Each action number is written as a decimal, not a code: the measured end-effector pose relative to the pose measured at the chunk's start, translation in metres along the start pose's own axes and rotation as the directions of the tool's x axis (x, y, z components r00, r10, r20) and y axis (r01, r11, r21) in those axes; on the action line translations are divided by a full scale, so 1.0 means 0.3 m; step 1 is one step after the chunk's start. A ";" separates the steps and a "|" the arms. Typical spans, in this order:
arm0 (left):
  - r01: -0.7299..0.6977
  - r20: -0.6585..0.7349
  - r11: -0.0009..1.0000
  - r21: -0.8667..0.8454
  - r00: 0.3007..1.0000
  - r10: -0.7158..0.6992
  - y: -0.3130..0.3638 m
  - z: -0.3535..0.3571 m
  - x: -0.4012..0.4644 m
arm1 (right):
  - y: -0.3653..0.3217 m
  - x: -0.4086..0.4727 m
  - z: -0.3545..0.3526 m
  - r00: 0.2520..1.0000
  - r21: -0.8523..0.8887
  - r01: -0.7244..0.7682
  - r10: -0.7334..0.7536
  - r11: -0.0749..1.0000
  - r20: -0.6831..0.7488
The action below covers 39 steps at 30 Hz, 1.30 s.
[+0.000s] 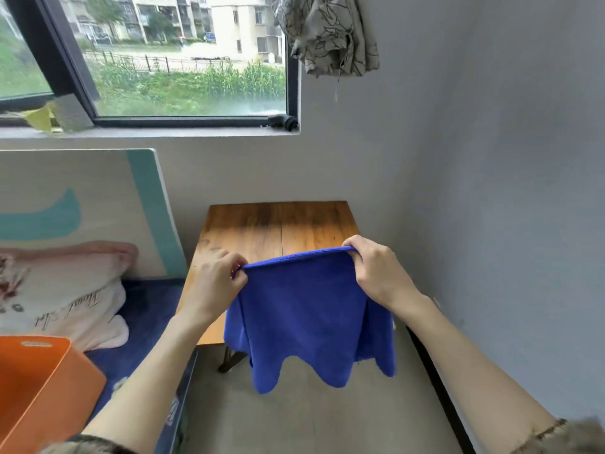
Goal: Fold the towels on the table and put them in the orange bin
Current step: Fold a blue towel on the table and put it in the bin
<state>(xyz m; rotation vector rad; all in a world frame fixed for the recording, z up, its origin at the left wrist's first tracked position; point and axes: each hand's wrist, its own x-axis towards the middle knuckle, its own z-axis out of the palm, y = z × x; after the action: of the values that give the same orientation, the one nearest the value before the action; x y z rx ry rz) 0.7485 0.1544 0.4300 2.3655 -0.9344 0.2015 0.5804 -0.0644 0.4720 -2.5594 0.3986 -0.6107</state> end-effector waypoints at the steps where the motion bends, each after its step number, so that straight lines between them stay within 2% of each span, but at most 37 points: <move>1: 0.024 -0.038 1.000 0.002 0.999 -0.024 -0.013 0.016 0.033 | 0.020 0.043 0.012 1.000 -0.015 -0.001 0.001 1.000 0.001; 4: 0.133 -0.115 0.991 -0.005 0.984 -0.133 -0.058 0.062 0.114 | 0.089 0.156 0.040 1.000 -0.067 -0.010 0.011 0.998 0.007; 7: 0.242 -0.121 0.969 -0.049 0.962 -0.246 -0.088 0.100 0.198 | 0.154 0.252 0.067 1.000 -0.111 -0.020 0.023 0.994 0.021; 12: 0.444 -0.040 0.840 -0.311 0.877 -0.478 -0.111 0.138 0.310 | 0.246 0.353 0.134 0.996 -0.226 -0.080 0.070 0.971 -0.052; 14: 0.451 0.029 0.810 -0.375 0.879 -0.476 -0.125 0.151 0.351 | 0.279 0.390 0.160 0.980 -0.230 -0.185 0.162 0.955 -0.118; 17: 0.424 0.088 0.807 -0.411 0.899 -0.428 -0.165 0.154 0.400 | 0.319 0.433 0.200 0.939 -0.142 -0.321 0.295 0.937 -0.175; 20: 0.407 0.148 0.832 -0.378 0.913 -0.380 -0.230 0.158 0.438 | 0.359 0.466 0.238 0.893 0.031 -0.426 0.426 0.904 -0.145; 22: 0.412 0.185 0.838 -0.357 0.911 -0.369 -0.271 0.173 0.479 | 0.379 0.508 0.263 0.844 0.175 -0.505 0.526 0.845 -0.105; 26: 0.401 0.200 0.870 -0.287 0.913 -0.355 -0.353 0.243 0.604 | 0.433 0.648 0.338 0.778 0.291 -0.604 0.628 0.742 0.015; 28: 0.413 0.192 0.870 -0.268 0.908 -0.372 -0.417 0.287 0.676 | 0.468 0.728 0.387 0.766 0.227 -0.634 0.640 0.739 0.056; 33: 0.464 0.258 0.869 -0.170 0.872 -0.416 -0.584 0.427 0.869 | 0.556 0.916 0.537 0.768 -0.061 -0.628 0.630 0.776 0.110; 39: 0.467 0.321 0.880 -0.085 0.849 -0.419 -0.695 0.615 1.071 | 0.678 1.115 0.700 0.747 -0.228 -0.615 0.650 0.755 0.138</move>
<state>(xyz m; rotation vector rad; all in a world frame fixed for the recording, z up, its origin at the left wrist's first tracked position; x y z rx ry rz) 1.1133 -0.0141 0.2909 2.4204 -0.4735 -0.4061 0.9358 -0.2830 0.3191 -2.3710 1.2263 -0.0457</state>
